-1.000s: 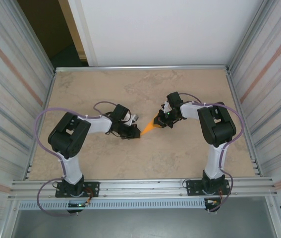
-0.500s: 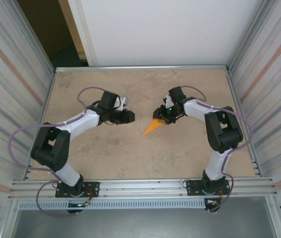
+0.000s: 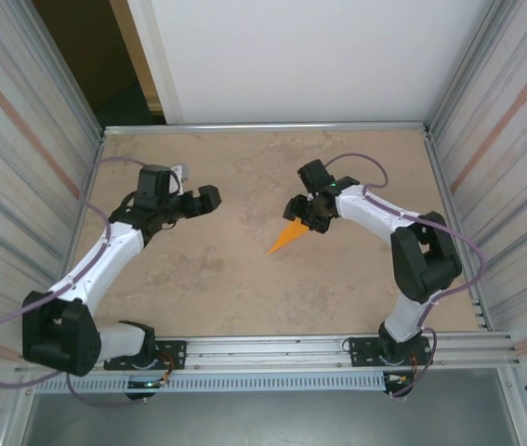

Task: Fold a paper plane with a square sheet of paper (pick it up from the middle)
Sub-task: Turn over the paper plane at the center of the table.

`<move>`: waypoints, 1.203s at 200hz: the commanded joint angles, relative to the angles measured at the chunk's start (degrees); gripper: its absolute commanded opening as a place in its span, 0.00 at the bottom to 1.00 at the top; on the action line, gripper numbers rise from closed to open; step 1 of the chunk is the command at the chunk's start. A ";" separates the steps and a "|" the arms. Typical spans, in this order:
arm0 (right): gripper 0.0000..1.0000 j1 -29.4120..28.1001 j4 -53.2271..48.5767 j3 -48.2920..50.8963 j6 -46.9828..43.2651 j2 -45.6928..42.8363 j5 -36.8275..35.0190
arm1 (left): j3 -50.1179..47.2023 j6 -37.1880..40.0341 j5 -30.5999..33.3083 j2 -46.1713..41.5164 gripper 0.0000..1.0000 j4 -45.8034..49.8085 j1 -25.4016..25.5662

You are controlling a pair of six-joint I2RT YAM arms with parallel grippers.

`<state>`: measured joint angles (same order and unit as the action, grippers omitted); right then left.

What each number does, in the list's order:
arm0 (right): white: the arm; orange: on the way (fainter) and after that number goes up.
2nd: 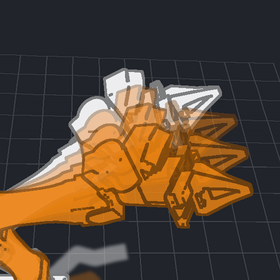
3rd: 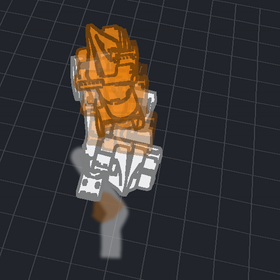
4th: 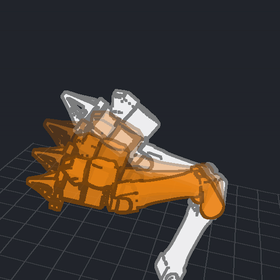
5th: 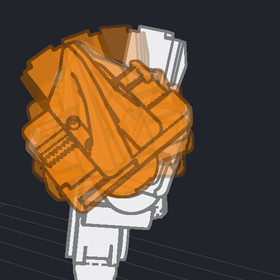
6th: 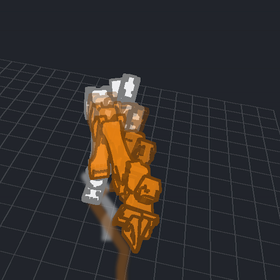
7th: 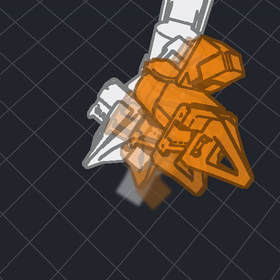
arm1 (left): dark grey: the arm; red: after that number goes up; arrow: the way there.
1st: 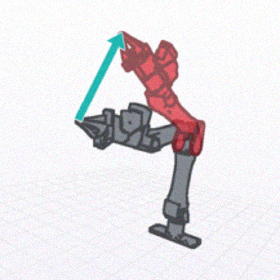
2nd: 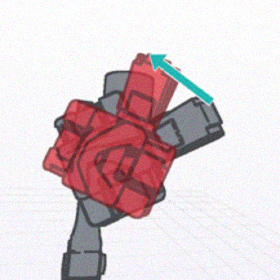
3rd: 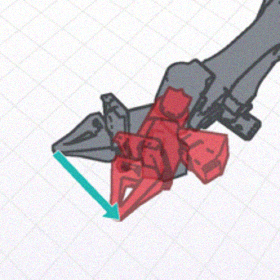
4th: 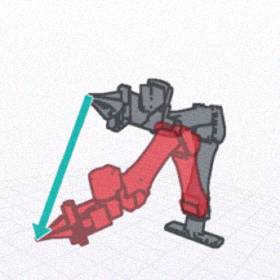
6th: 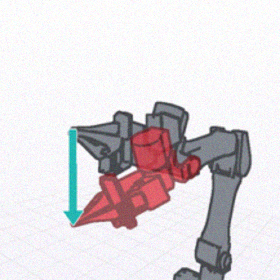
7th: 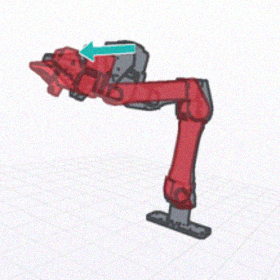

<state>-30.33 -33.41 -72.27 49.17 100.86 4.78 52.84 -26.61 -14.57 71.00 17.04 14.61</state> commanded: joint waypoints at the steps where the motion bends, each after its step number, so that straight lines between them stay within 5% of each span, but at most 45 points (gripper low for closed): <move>1: 0.67 -1.61 -4.58 -3.68 8.58 3.54 -6.70 | -3.41 1.12 1.43 -4.14 0.99 0.47 -2.04; 86: 0.57 -2.77 -8.21 -8.19 17.37 11.15 -8.34 | -6.13 1.20 -0.22 -7.63 0.99 -0.93 -3.73; 162: 0.44 -2.92 -8.29 -4.40 22.58 8.37 -9.78 | -5.71 0.78 -5.50 -4.75 0.99 -1.45 -3.72; 240: 0.20 -2.99 -6.99 -1.65 22.32 4.76 -11.71 | -5.56 -0.36 -9.16 -1.84 0.99 -2.81 -3.75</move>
<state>-32.99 -39.92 -74.52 71.40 108.57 -4.51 47.31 -26.79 -21.17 68.25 16.21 11.20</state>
